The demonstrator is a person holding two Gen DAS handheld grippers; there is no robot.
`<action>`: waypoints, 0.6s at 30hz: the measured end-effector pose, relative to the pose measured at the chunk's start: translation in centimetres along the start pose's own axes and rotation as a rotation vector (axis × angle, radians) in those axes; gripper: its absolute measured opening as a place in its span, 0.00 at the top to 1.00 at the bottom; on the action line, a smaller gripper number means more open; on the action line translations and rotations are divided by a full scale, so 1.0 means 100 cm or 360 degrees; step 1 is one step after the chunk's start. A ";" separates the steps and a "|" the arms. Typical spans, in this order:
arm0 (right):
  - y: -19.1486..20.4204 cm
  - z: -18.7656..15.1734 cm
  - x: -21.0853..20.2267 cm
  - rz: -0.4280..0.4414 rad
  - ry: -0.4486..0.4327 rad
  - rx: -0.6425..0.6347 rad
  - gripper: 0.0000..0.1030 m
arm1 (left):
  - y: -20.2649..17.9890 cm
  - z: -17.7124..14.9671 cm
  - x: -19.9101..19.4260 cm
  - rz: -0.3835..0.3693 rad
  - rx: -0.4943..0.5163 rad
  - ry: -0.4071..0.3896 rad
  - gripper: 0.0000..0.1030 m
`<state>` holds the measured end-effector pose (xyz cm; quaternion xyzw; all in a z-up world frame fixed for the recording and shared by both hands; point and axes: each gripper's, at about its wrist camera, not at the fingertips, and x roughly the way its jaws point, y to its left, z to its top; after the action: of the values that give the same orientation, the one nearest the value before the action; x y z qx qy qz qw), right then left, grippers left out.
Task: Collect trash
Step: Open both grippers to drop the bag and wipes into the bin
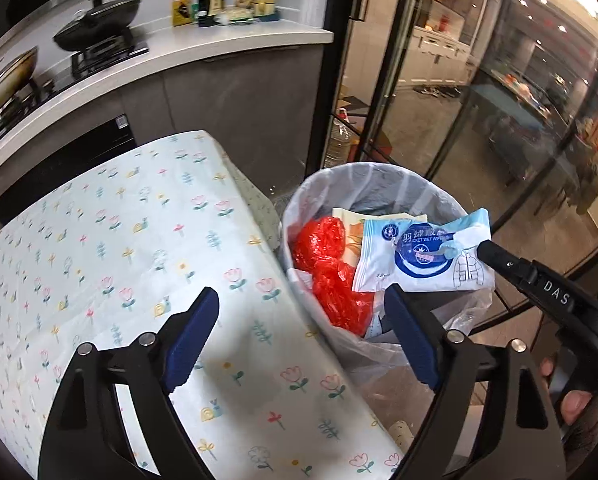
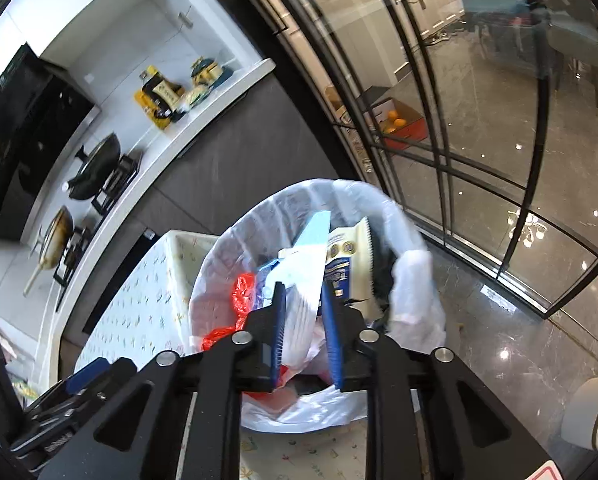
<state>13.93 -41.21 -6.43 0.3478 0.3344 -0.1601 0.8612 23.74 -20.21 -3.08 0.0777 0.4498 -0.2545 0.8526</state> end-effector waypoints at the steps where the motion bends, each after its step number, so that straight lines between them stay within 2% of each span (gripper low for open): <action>1: 0.003 -0.001 -0.002 0.0007 -0.0008 -0.0008 0.76 | 0.003 -0.001 -0.003 0.0016 -0.0013 -0.0010 0.21; 4: 0.011 -0.003 -0.007 -0.0003 -0.0021 -0.0050 0.72 | 0.010 -0.003 -0.010 0.0059 -0.0033 -0.0040 0.21; 6: 0.013 -0.002 -0.010 -0.0014 -0.0027 -0.0069 0.72 | 0.013 -0.004 -0.013 0.0071 -0.0049 -0.0046 0.17; 11: 0.016 0.000 -0.013 -0.0032 -0.0033 -0.0103 0.71 | 0.018 -0.010 -0.023 0.0093 -0.0070 -0.0066 0.17; 16: 0.033 0.009 0.005 -0.0076 0.0030 -0.0207 0.71 | 0.024 -0.018 -0.031 0.0092 -0.0105 -0.0077 0.17; 18: 0.043 0.013 0.007 -0.0029 0.0040 -0.0209 0.70 | 0.027 -0.020 -0.033 0.0089 -0.0123 -0.0072 0.17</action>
<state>17.22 -39.10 -4.15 0.2894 0.3582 -0.1412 0.8763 22.06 -15.98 -1.83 0.0516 0.4377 -0.2147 0.8716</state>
